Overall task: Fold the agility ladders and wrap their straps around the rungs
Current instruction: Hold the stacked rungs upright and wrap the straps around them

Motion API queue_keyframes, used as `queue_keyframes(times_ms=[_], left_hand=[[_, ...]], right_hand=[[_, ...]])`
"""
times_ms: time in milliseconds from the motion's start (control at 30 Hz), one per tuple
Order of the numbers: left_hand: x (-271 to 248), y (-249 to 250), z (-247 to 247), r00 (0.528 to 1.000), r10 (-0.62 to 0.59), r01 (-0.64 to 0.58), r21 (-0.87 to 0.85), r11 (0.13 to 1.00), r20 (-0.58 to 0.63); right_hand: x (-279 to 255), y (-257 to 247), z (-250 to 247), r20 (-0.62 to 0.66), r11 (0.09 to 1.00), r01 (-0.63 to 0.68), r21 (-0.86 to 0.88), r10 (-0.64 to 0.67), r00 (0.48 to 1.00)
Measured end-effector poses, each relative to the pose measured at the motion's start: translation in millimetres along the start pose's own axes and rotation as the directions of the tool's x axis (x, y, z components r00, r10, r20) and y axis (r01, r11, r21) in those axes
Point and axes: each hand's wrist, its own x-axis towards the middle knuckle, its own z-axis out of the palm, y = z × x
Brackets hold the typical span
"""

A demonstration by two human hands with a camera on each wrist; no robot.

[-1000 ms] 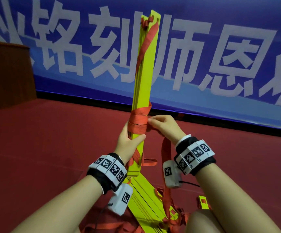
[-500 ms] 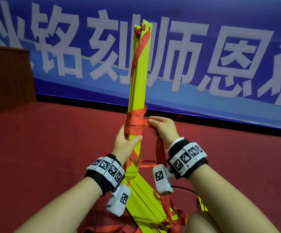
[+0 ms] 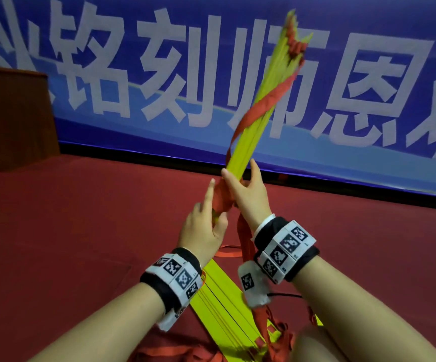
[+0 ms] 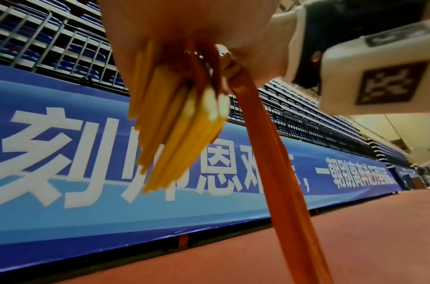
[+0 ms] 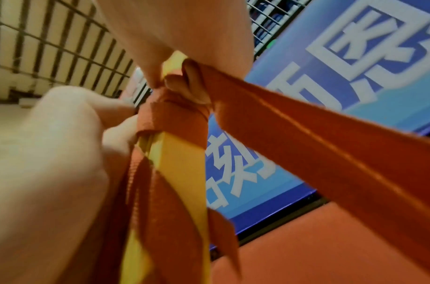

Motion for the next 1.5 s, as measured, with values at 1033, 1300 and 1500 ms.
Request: queue_keyframes(times_ms=[1033,1300,1500], left_hand=[[3,8,-3,0.987,-0.126,0.095,-0.272,0.957,-0.098],[-8,11,-1,0.976,0.054,-0.063,-0.037,0.997,-0.209],[-8,17,-5,0.995,0.07,-0.088,-0.271,0.959,-0.075]], right_hand=[[-1,-22,-8,0.03,0.966,0.057,0.251,-0.067,0.997],[-5,-16,-2,0.007,0.98,0.157,-0.124,-0.157,0.988],[2,-13,-18,-0.1,0.979,0.188,-0.079,-0.195,0.976]])
